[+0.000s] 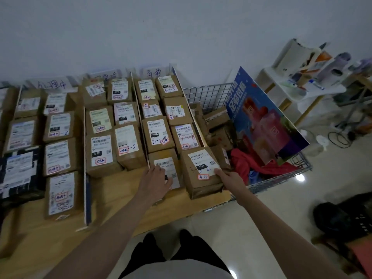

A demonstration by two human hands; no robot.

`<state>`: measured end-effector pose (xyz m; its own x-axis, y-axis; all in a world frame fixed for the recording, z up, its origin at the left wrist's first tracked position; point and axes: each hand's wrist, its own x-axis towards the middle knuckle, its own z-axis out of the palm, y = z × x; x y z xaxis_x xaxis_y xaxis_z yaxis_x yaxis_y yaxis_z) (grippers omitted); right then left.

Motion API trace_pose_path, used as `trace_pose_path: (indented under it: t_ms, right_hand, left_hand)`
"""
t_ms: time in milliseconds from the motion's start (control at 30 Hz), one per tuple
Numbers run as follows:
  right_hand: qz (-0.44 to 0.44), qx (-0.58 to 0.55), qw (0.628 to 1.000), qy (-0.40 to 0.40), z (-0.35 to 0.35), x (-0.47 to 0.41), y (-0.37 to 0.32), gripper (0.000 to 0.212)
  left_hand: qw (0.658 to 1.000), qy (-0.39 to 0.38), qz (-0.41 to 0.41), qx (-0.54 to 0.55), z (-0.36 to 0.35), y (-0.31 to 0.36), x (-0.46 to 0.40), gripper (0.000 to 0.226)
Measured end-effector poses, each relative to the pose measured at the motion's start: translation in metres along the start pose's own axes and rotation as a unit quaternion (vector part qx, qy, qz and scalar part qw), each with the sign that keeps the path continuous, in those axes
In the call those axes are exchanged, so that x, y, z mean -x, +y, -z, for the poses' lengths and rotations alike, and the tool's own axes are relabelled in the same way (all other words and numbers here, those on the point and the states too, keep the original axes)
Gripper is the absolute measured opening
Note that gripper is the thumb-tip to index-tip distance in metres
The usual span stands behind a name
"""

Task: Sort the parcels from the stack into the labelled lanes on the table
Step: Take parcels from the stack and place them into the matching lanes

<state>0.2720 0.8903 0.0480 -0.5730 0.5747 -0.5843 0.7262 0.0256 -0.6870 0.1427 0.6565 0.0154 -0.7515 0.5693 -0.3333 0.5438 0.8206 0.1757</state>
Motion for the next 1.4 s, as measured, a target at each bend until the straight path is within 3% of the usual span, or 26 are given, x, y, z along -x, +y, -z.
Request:
trace_pose_path:
  t_ms: [300,767,1033,1267,1400]
  right_hand:
    - [0.031,0.056,0.996,-0.064,0.005,-0.043,-0.012,0.054]
    - [0.055,0.111,0.989,-0.081,-0.004,-0.069,-0.001,0.022]
    - [0.056,0.125,0.987,-0.080,-0.008,-0.083,0.000,0.043]
    - [0.071,0.181,0.976,-0.095,-0.016,-0.090,0.003,0.030]
    - [0.089,0.228,0.965,-0.097,-0.018,-0.091,-0.006,0.037]
  left_hand:
    - [0.997,-0.003,0.073,-0.006,-0.005,0.017,-0.006,0.051]
    - [0.994,-0.001,0.109,-0.008,-0.013,0.025,-0.007,0.051]
    - [0.993,0.002,0.119,-0.002,-0.020,0.027,-0.007,0.051]
    - [0.994,-0.002,0.112,-0.004,-0.015,0.027,-0.006,0.050]
    - [0.993,-0.007,0.114,-0.007,-0.006,0.027,-0.008,0.048]
